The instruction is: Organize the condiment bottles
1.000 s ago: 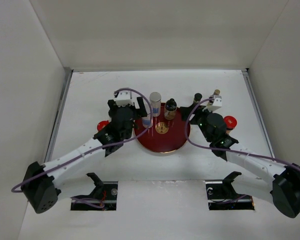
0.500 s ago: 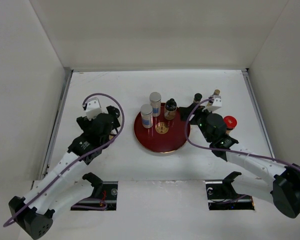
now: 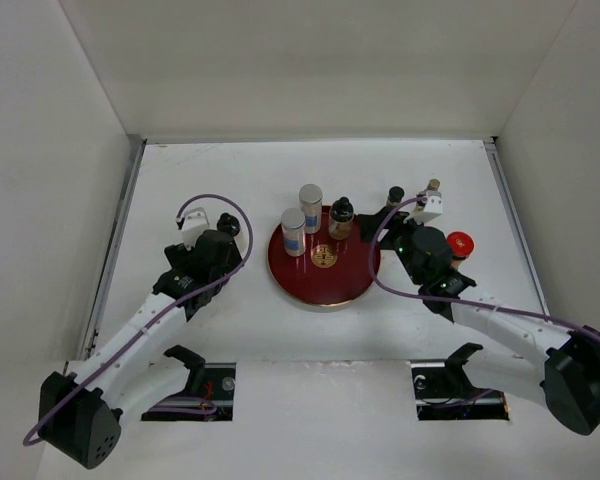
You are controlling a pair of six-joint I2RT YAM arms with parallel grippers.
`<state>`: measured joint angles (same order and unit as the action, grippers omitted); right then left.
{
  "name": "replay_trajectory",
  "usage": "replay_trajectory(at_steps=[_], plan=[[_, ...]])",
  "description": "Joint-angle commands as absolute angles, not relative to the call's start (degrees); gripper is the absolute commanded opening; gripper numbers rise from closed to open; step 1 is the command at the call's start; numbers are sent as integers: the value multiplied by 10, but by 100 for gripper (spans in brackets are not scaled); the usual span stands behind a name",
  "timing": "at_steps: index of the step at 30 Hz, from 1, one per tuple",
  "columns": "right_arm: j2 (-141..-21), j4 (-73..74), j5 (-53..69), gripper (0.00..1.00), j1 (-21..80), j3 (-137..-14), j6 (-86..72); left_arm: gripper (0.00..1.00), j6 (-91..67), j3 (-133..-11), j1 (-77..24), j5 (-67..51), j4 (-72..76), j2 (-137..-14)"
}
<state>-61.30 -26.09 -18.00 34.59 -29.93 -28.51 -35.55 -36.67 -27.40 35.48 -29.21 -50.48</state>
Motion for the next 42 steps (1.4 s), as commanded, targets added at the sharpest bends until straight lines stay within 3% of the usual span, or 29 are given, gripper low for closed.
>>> replay_trajectory(at_steps=[1, 13, 22, 25, 32, 42], plan=[[-615, -282, -176, 89, 351, -314, -285, 99, -354, -355, -275, 343, -230, -521], [-628, -282, -175, 89, 351, -316, -283, 79, -330, -340, -263, 349, -185, -548], [-621, -282, -175, 89, 351, -313, -283, 48, -330, -337, -268, 354, -185, -527], [-621, -282, -177, 89, 351, -313, -283, 42, -318, -358, -284, 352, -196, -499], [-627, -282, -178, 89, 351, -316, -282, 37, -295, -456, -369, 389, -259, -449], [-620, -282, -176, 89, 349, -311, -284, 36, -277, -540, -512, 377, -153, -586]])
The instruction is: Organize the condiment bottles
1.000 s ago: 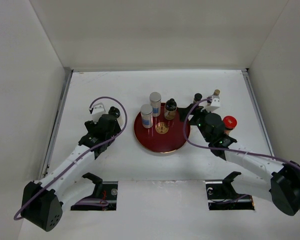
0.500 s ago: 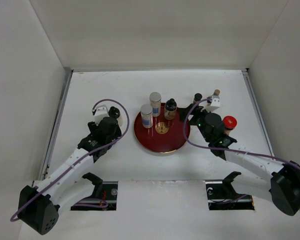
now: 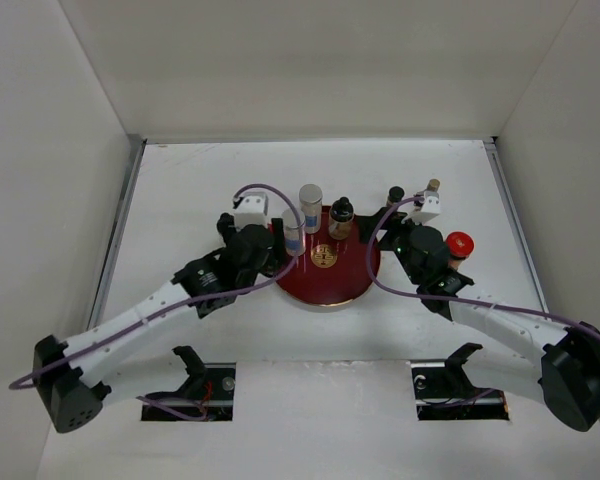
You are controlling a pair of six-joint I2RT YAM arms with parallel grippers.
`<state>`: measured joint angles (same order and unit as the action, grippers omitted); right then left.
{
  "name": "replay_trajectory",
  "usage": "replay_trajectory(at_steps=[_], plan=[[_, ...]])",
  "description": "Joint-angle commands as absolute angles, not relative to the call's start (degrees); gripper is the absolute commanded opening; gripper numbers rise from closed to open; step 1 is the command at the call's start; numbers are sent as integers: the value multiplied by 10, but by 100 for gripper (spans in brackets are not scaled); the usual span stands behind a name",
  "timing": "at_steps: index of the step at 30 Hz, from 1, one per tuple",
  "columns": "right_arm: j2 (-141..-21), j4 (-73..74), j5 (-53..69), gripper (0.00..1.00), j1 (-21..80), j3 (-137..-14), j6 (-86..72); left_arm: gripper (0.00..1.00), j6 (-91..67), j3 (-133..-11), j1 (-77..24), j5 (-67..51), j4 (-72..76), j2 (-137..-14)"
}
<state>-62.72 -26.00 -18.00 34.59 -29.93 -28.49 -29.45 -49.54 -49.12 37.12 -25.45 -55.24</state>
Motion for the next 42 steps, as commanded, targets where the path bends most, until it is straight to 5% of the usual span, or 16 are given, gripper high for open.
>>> replay_trajectory(at_steps=[1, 10, 24, 33, 37, 42], plan=[[-618, -282, -176, 89, 349, -311, -283, 36, -273, -548, -524, 373, -131, -604], [-590, -269, -210, 88, 320, -295, -296, 36, -226, -616, -589, 353, 12, -758], [-573, -258, -218, 89, 273, -278, -338, 37, -162, -664, -537, 366, 143, -948], [-578, -258, -212, 89, 271, -278, -339, 91, -160, -632, -539, 345, 184, -931], [-580, -259, -211, 89, 273, -280, -337, 95, -144, -610, -558, 341, 209, -866], [-579, -259, -209, 89, 273, -280, -337, 87, -123, -574, -553, 357, 208, -767]])
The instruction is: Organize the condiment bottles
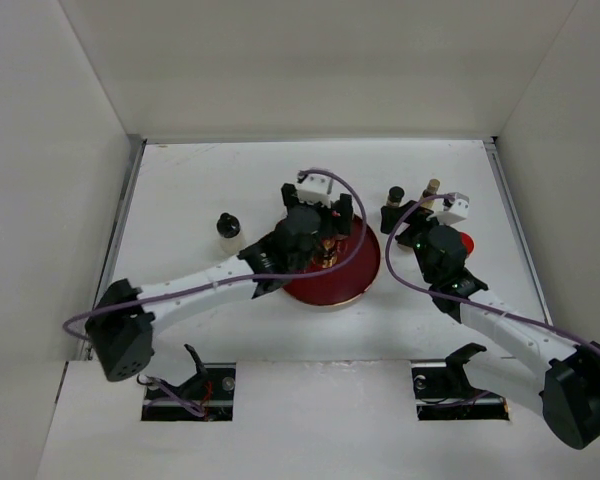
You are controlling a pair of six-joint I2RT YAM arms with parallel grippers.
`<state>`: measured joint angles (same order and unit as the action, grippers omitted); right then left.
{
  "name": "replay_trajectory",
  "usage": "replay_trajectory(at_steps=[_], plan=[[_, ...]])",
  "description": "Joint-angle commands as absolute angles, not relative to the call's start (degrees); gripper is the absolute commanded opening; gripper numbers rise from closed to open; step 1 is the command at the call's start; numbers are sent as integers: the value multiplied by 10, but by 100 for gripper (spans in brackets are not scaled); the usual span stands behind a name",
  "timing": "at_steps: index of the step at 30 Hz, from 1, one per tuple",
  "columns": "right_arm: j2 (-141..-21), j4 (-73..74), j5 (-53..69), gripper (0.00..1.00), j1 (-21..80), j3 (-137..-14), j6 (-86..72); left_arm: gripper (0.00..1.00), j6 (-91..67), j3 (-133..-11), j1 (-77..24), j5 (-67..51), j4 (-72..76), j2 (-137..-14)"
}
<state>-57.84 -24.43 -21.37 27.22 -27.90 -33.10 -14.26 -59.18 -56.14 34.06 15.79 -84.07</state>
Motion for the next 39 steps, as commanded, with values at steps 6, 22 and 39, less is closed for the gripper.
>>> replay_trajectory(at_steps=[6, 22, 39], plan=[[-585, -259, -204, 89, 273, -284, -336, 83, -164, -524, -460, 412, 78, -673], [-607, -262, -191, 90, 287, -295, -333, 93, -272, -437, -268, 372, -16, -703], [-608, -262, -187, 91, 292, -295, -331, 72, -275, -420, -239, 382, 71, -781]])
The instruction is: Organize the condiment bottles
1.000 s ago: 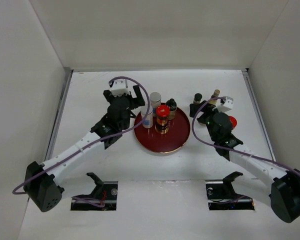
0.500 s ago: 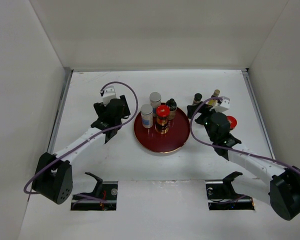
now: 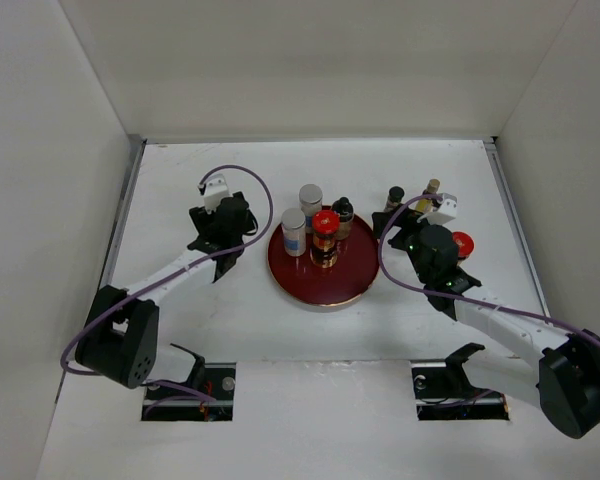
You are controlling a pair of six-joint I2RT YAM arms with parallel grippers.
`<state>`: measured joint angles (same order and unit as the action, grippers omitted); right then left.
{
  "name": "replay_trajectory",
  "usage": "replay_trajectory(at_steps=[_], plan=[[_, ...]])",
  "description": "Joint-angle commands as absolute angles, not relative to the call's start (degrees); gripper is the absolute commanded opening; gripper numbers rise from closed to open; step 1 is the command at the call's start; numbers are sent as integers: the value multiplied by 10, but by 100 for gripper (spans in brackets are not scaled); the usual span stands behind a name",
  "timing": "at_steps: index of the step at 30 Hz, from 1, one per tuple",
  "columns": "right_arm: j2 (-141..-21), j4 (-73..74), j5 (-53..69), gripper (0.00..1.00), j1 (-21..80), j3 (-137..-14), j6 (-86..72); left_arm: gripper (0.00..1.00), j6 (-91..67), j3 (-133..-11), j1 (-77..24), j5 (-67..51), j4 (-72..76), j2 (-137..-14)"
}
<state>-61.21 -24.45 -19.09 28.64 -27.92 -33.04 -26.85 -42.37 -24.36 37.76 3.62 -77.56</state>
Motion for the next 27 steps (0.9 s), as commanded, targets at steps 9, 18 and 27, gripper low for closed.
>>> replay_trajectory(at_steps=[9, 18, 27], plan=[[-603, -262, -189, 91, 292, -295, -330, 60, -279, -407, -244, 379, 76, -781], [-603, -262, -190, 91, 292, -295, -329, 41, -256, -408, -291, 419, 33, -663], [-609, -262, -186, 90, 293, -297, -330, 41, -244, -446, -405, 395, -123, -555]])
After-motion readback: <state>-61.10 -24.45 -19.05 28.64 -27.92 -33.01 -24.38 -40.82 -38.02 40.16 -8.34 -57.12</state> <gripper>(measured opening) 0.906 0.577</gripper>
